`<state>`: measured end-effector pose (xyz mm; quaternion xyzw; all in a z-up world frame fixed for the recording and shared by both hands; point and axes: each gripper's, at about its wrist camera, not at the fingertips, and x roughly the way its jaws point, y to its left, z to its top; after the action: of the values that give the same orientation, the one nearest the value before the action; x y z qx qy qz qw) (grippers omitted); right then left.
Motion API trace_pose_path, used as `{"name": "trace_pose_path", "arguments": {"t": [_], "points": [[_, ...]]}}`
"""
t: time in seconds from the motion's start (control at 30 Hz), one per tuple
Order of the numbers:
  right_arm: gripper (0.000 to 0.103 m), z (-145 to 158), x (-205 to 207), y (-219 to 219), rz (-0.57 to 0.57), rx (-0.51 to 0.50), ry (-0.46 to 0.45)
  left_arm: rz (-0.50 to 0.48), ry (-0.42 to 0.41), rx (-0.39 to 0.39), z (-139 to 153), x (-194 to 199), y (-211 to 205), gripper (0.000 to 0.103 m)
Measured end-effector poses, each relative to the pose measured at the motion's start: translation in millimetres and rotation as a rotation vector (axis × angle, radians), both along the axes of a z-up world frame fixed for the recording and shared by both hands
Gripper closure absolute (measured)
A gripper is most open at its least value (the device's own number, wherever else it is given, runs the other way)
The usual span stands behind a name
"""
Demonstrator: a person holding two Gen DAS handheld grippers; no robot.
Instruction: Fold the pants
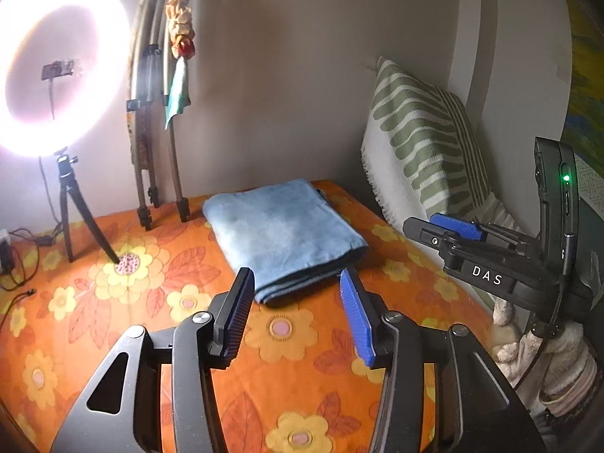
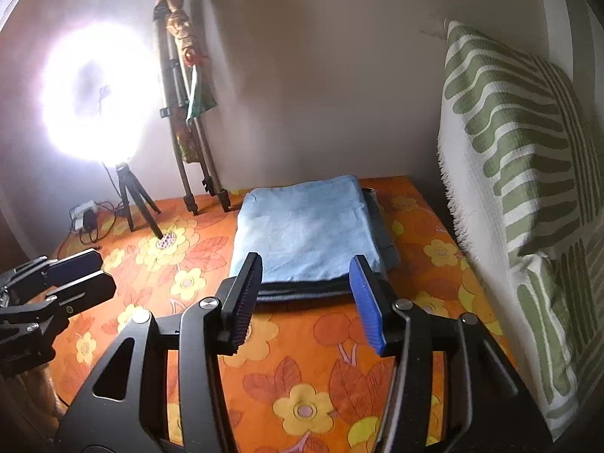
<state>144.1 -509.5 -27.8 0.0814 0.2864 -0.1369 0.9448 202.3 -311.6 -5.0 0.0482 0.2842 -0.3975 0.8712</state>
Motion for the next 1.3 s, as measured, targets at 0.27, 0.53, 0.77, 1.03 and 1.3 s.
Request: {"name": "trace_pose_path", "arguments": {"t": [0.27,0.53,0.77,1.03,1.3], "points": [[0.034,-4,-30,29,-0.014,-0.030,0.001,0.026,0.018,-0.021,-12,-20,38,0.049],[0.012,-10,-48,56,-0.038,-0.081,-0.001,0.081,0.023,-0.010,-30,-27,64,0.040],[0.005,-15,-54,72,-0.040,-0.099,-0.013,0.093,0.035,0.032,-44,-32,70,0.038],[0.001,-26,-55,71,-0.051,-0.084,-0.018,0.120,0.047,0.061,-52,-35,78,0.035],[0.000,-37,-53,68,-0.058,-0.088,0.009,0.123,0.058,0.081,-57,-35,79,0.035]]}}
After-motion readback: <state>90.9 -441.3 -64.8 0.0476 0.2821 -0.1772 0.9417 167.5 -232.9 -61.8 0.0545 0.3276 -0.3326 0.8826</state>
